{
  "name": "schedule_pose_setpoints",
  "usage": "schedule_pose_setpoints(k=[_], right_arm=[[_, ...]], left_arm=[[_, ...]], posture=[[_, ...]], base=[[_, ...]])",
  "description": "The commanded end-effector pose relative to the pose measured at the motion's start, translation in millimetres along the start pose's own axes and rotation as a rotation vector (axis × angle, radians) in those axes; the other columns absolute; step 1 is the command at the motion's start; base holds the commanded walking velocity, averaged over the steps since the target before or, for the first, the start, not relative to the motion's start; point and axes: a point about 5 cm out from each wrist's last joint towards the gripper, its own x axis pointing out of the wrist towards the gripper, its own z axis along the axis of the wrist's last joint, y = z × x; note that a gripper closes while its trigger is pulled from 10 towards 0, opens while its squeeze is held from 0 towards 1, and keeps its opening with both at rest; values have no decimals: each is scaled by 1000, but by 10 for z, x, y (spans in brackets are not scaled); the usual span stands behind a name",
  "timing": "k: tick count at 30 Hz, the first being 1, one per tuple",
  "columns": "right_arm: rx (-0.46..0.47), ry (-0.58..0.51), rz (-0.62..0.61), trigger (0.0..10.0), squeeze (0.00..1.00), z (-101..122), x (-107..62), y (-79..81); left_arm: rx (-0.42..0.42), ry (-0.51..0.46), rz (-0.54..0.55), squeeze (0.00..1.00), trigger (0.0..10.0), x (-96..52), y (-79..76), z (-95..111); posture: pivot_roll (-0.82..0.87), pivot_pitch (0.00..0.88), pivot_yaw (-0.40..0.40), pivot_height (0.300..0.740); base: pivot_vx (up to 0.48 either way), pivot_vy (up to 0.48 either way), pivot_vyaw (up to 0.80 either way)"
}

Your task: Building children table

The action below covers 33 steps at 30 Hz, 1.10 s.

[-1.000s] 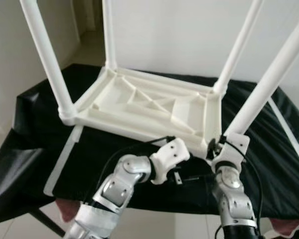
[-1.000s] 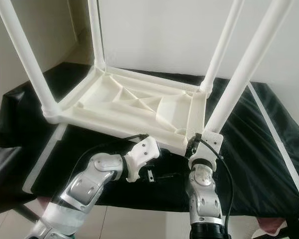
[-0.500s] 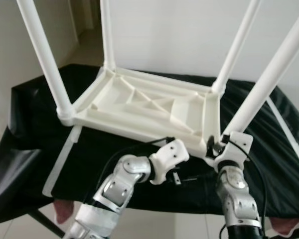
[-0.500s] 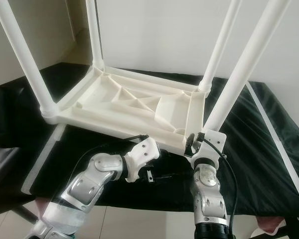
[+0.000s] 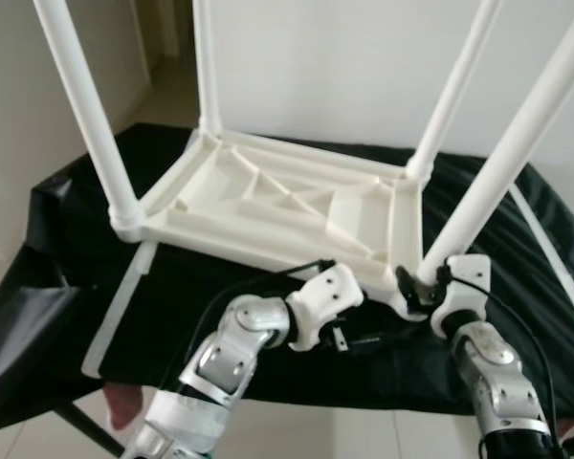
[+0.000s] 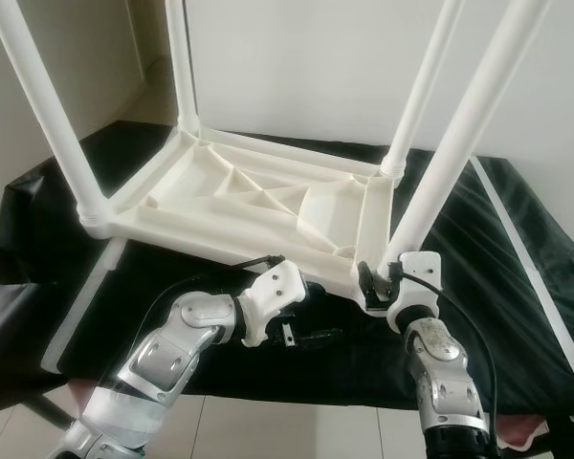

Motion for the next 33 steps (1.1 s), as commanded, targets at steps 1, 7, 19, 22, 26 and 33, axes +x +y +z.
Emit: schedule_pose_setpoints(k=[1,7,19,22,26,33], right_arm=[[-8,-11,41,10000,0,8,22,1],[-85,-6,185,9569,0,55,97,-70],[-137,30,267,0,0,-3,113,-142],[-122,34,289,0,0,-38,98,-140],[-101,45,289,10000,0,-68,78,-119],[-23,1,214,10000,0,-14,62,-73]], left_arm=[[-3,16,92,0,10000,14,43,-40],[4,16,67,0,10000,39,37,-34],[9,12,48,0,10000,56,4,-35],[10,12,48,0,10000,54,3,-39],[9,14,50,0,10000,51,-3,-46],[8,14,55,0,10000,53,0,-47]], posture=[[-5,0,-41,740],[-23,0,-21,740],[-24,0,-10,740],[-21,0,-12,740],[-19,0,-16,740],[-17,0,-22,740]], base=[[0,0,0],[0,0,0],[0,0,0],[0,0,0],[0,0,0],[0,0,0]])
